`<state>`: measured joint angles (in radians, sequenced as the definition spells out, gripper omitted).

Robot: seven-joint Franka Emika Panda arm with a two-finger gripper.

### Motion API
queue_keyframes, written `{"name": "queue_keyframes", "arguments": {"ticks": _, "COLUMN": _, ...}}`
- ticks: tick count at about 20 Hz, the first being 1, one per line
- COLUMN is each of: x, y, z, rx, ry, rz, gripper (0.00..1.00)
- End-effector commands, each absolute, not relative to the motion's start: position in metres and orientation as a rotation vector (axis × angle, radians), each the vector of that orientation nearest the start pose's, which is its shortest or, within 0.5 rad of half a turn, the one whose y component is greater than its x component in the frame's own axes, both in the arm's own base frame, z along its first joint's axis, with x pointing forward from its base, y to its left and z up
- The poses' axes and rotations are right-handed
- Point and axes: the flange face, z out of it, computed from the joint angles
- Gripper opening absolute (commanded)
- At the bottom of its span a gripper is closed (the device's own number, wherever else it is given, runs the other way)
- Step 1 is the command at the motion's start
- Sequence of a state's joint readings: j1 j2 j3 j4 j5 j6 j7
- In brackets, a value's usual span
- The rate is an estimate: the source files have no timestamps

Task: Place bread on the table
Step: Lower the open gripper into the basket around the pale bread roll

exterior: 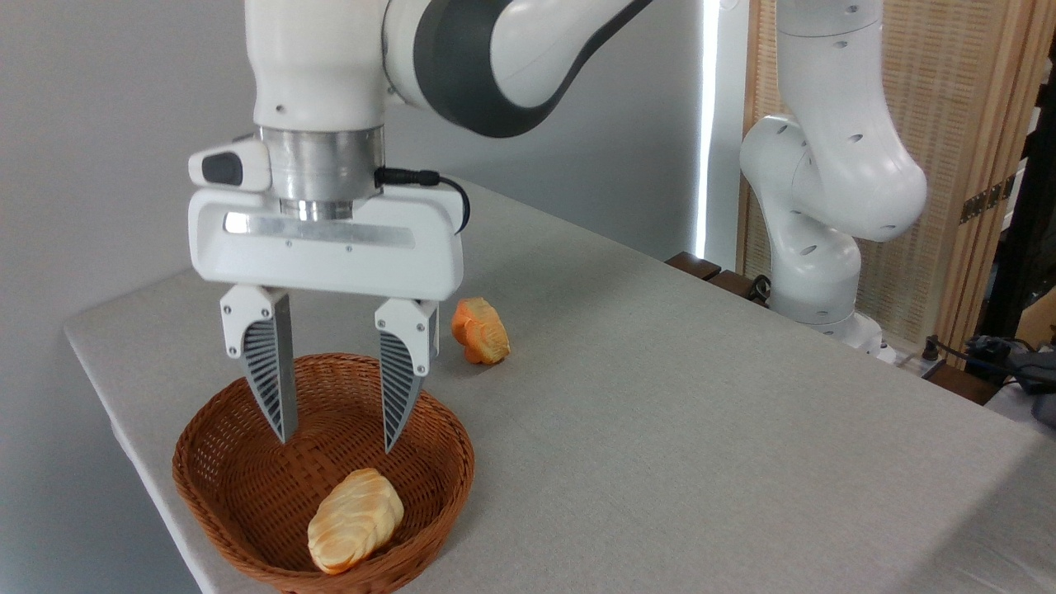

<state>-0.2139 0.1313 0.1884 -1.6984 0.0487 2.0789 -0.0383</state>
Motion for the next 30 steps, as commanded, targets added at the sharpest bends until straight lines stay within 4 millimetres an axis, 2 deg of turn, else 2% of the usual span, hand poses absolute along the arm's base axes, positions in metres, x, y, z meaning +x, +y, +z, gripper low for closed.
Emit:
{"name": "queue_keyframes", "arguments": {"ticks": 1, "x": 0.626, "y": -0.025, "z": 0.52, "rx": -3.002, "ry": -0.037, "rz": -0.4, "gripper": 1.0}}
{"name": "queue_keyframes", "arguments": {"ticks": 7, "x": 0.625, "y": -0.039, "z": 0.489, "rx": -2.96, "ry": 0.04, "rz": -0.352, "gripper": 1.0}}
{"name": "queue_keyframes", "arguments": {"ticks": 13, "x": 0.636, "y": -0.044, "z": 0.462, "rx": -2.945, "ry": 0.027, "rz": -0.367, "gripper": 1.0}}
{"name": "queue_keyframes", "arguments": {"ticks": 16, "x": 0.638, "y": -0.047, "z": 0.456, "rx": -2.946, "ry": 0.034, "rz": -0.364, "gripper": 1.0}}
{"name": "queue_keyframes", "arguments": {"ticks": 17, "x": 0.638, "y": -0.054, "z": 0.454, "rx": -2.949, "ry": 0.049, "rz": -0.36, "gripper": 1.0}}
{"name": "queue_keyframes", "arguments": {"ticks": 24, "x": 0.64, "y": -0.055, "z": 0.443, "rx": -2.922, "ry": 0.08, "rz": -0.337, "gripper": 1.0}}
{"name": "queue_keyframes", "arguments": {"ticks": 27, "x": 0.641, "y": -0.064, "z": 0.434, "rx": -2.904, "ry": 0.123, "rz": -0.32, "gripper": 1.0}}
{"name": "queue_keyframes", "arguments": {"ticks": 30, "x": 0.641, "y": -0.065, "z": 0.433, "rx": -2.9, "ry": 0.129, "rz": -0.318, "gripper": 1.0}}
